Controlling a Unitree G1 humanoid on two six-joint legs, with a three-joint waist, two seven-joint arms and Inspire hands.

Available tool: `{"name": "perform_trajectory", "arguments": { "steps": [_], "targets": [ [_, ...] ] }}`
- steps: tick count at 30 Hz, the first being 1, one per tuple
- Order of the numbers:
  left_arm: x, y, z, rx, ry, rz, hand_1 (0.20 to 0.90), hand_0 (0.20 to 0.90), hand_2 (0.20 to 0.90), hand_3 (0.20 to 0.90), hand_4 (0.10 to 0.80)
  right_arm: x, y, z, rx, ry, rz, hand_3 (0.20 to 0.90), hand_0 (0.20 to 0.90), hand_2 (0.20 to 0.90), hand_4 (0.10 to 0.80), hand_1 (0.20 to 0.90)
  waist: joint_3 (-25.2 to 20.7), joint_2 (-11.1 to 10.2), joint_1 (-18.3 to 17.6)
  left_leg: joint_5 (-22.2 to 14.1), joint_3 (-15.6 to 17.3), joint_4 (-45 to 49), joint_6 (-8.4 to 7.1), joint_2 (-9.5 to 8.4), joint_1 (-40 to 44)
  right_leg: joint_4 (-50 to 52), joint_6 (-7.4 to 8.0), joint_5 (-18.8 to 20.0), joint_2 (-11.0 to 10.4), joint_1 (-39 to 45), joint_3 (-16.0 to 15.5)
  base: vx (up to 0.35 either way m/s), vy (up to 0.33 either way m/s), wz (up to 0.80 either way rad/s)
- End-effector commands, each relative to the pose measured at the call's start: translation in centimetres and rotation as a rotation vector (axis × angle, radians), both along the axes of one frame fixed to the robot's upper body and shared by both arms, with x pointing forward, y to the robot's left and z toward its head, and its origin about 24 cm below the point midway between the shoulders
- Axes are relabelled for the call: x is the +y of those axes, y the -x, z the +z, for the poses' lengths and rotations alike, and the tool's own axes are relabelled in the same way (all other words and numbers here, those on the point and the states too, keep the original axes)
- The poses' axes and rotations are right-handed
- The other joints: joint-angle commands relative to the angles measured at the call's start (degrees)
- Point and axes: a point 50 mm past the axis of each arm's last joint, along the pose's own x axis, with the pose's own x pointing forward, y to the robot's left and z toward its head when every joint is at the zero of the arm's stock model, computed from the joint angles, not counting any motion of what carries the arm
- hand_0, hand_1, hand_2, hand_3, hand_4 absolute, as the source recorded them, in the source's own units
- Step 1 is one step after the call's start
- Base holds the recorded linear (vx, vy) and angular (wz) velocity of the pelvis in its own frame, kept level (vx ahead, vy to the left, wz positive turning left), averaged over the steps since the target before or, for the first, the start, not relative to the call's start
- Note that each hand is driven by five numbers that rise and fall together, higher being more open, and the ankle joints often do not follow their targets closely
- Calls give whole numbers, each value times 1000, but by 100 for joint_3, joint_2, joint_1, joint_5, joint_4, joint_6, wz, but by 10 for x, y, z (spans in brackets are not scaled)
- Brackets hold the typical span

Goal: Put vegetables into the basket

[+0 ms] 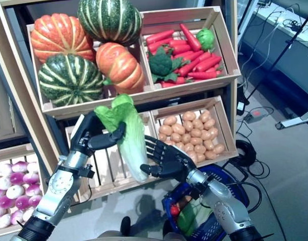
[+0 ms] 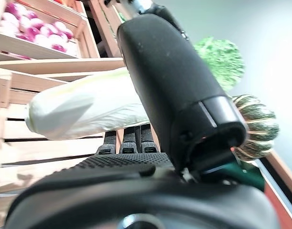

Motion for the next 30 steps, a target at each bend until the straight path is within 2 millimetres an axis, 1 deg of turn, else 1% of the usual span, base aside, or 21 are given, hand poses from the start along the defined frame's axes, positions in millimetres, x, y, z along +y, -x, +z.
{"name": "perform_trajectory", "arguments": {
  "steps": [1, 6, 7, 11, 14, 17, 18, 19, 20, 24, 30],
  "targets": [
    [-31, 5, 55, -320, 53, -196, 300, 300, 300, 300, 400, 28, -6, 18, -68, -85, 105, 900, 900, 900, 800, 900, -591, -215, 44, -449, 37, 9, -167, 32, 127, 6, 189, 31, -357, 227, 51, 0, 0, 0],
    [-37, 6, 58, -340, 38, -218, 300, 300, 300, 300, 400, 27, -8, 9, -15, -33, 34, 900, 900, 900, 800, 900, -608, -200, 24, -464, 37, 9, -161, 46, 142, 6, 209, 31, -366, 228, 74, 0, 0, 0],
    [-39, 6, 57, -340, 34, -216, 300, 300, 300, 300, 400, 27, -9, 7, -3, -26, -3, 900, 900, 900, 800, 900, -609, -195, 13, -466, 35, 9, -158, 53, 149, 6, 211, 32, -365, 227, 89, 0, 0, 0],
    [-39, 7, 57, -335, 34, -213, 300, 300, 300, 300, 400, 27, -11, 4, 12, -4, -79, 900, 900, 900, 800, 900, -624, -189, -1, -472, 38, 9, -152, 62, 158, 6, 218, 30, -364, 225, 115, 0, 0, 0],
    [-39, 9, 57, -336, 42, -215, 300, 300, 300, 300, 400, 31, -9, 4, 32, -6, -84, 900, 900, 900, 800, 900, -628, -184, -7, -476, 48, 9, -147, 69, 152, 6, 224, 29, -361, 213, 132, 2, -1, -1],
    [-39, 10, 58, -327, 76, -226, 300, 300, 300, 300, 400, 36, -6, 2, 57, -18, -39, 900, 900, 900, 800, 900, -618, -182, -2, -467, 46, 9, -144, 76, 145, 6, 219, 32, -359, 207, 139, 0, 0, 0],
    [-40, 10, 59, -327, 86, -232, 300, 300, 300, 300, 400, 39, -5, 2, 60, -22, -2, 778, 778, 778, 718, 778, -607, -187, 9, -463, 36, 9, -147, 80, 149, 6, 217, 37, -361, 210, 137, 0, 0, 0],
    [-40, 10, 59, -328, 86, -234, 300, 300, 300, 300, 400, 40, -5, 1, 62, -21, 9, 493, 493, 493, 529, 493, -607, -188, 14, -462, 33, 9, -149, 80, 146, 6, 217, 37, -362, 210, 136, 0, 0, 0],
    [-40, 10, 59, -329, 87, -236, 300, 300, 300, 300, 400, 40, -4, 1, 65, -23, 19, 300, 300, 300, 400, 300, -609, -190, 18, -460, 30, 9, -149, 79, 142, 6, 217, 37, -362, 208, 137, 0, 0, 0],
    [-41, 11, 59, -330, 88, -240, 300, 300, 300, 300, 400, 41, -2, -2, 83, -8, 65, 300, 300, 300, 400, 300, -624, -208, 55, -461, -4, 9, -149, 69, 142, 6, 209, 29, -365, 227, 119, 0, 0, 0],
    [-36, 11, 56, -323, 76, -199, 300, 300, 300, 300, 400, 36, 0, -8, 109, 6, 30, 300, 300, 300, 400, 300, -662, -222, 62, -463, -23, 9, -150, 70, 145, 6, 210, 24, -365, 231, 117, 0, 0, 0]
  ]
}}
